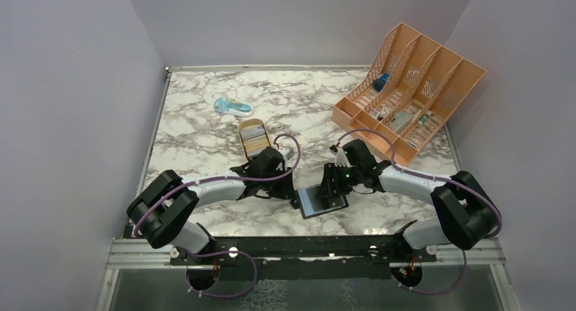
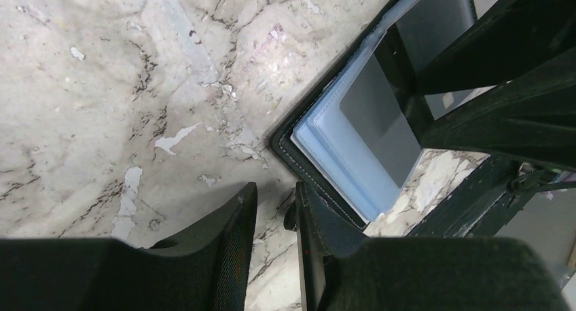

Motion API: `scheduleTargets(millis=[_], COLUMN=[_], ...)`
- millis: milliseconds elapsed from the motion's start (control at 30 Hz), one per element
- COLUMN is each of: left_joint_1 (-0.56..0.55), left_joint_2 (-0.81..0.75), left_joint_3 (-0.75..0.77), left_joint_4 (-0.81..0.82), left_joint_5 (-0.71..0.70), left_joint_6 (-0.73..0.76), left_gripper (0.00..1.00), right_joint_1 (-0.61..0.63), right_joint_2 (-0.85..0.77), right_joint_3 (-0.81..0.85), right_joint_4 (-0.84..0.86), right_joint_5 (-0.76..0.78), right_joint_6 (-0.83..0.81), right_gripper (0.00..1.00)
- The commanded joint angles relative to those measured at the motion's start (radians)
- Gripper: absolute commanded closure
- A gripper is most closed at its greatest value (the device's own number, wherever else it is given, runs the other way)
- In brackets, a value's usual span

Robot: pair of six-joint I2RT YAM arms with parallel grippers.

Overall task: Put the credit cards into the card holder
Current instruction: Insert the credit card into the card holder.

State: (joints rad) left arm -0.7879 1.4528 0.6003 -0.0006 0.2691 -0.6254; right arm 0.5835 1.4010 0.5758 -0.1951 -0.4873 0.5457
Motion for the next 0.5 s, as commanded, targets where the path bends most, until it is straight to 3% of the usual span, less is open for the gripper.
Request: scheduleTargets(millis=[0, 467], left_joint_1=[-0.006, -0.007], left_joint_2=[0.010, 0.039], left_joint_3=[-0.007, 0.000], left_joint_4=[0.067, 0.102], left_joint_5=[0.027, 0.030], left_joint_6=[-0.014, -0.015], left_gripper=[0.70, 0.71], right_joint_1=[0.012, 0.022], right_joint_2=[0.033, 0.028], right_joint_3=[-0.026, -0.062], right_joint_4=[0.060, 0.163], right_joint_5=[-0.045, -0.166], right_joint_6=[0.017, 0.108], right_gripper=[0.55, 0.56])
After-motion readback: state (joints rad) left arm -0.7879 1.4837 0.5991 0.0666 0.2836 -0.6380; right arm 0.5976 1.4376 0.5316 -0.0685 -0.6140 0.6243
